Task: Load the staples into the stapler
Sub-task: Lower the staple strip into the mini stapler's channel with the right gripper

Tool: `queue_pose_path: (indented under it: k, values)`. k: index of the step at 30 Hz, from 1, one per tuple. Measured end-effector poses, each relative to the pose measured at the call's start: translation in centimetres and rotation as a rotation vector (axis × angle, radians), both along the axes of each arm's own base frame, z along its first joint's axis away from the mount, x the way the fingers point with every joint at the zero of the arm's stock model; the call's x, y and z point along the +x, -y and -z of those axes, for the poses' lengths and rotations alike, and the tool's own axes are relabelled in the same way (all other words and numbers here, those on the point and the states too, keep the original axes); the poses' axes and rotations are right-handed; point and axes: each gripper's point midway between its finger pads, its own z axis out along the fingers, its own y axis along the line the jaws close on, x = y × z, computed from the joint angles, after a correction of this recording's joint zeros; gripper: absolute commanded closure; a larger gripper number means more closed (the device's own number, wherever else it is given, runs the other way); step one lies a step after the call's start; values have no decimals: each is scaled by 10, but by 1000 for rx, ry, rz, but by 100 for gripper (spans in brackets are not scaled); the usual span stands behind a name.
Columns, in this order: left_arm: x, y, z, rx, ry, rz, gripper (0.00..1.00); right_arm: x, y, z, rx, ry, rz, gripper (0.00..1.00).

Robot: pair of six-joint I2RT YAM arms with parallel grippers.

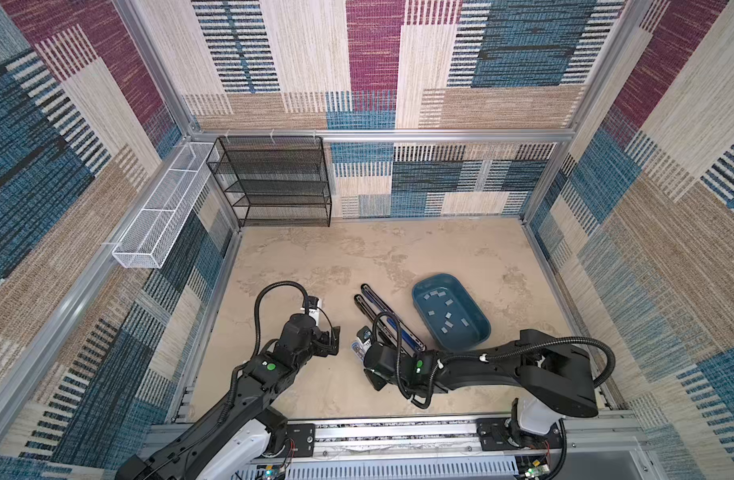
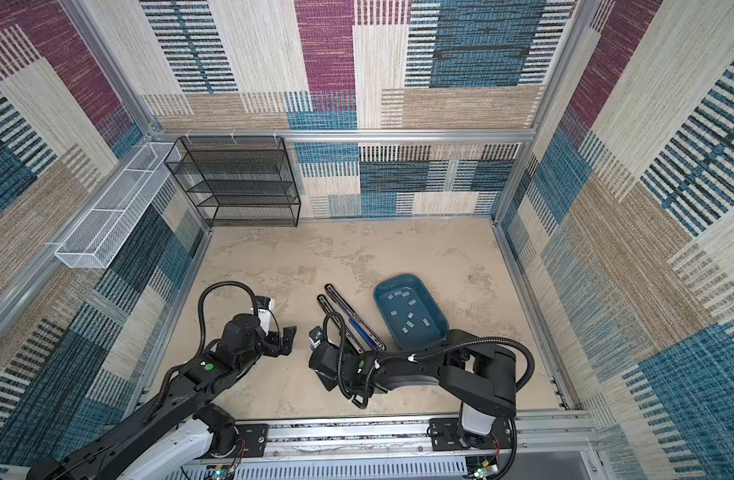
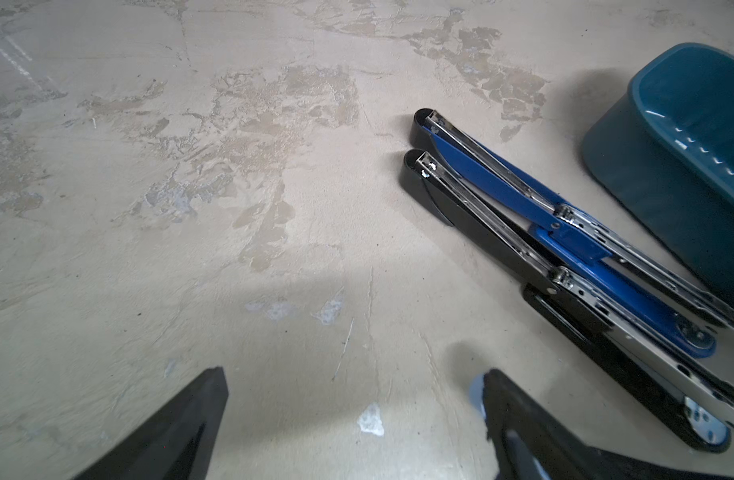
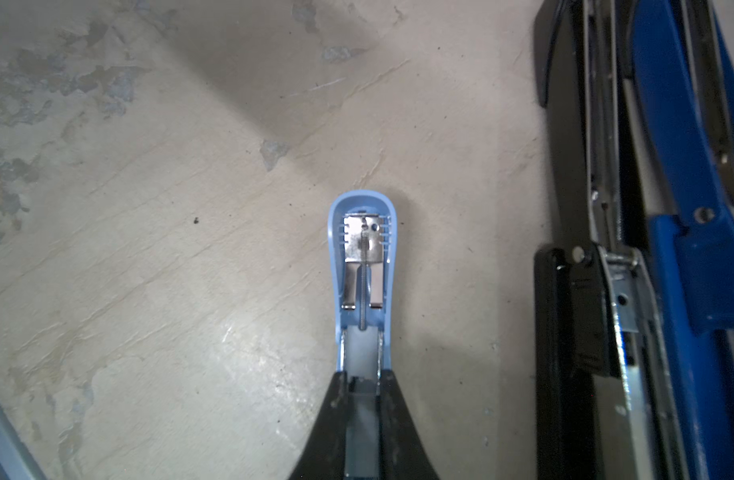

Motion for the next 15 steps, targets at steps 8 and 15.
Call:
queue_pose_path:
  k: [8, 15]
  values:
    - [0, 0, 0, -2, 1, 1, 1, 1, -1, -2, 3, 4, 2, 96]
    - [0, 0, -2, -5, 5, 2, 1, 1, -4, -5, 13, 5, 3, 96]
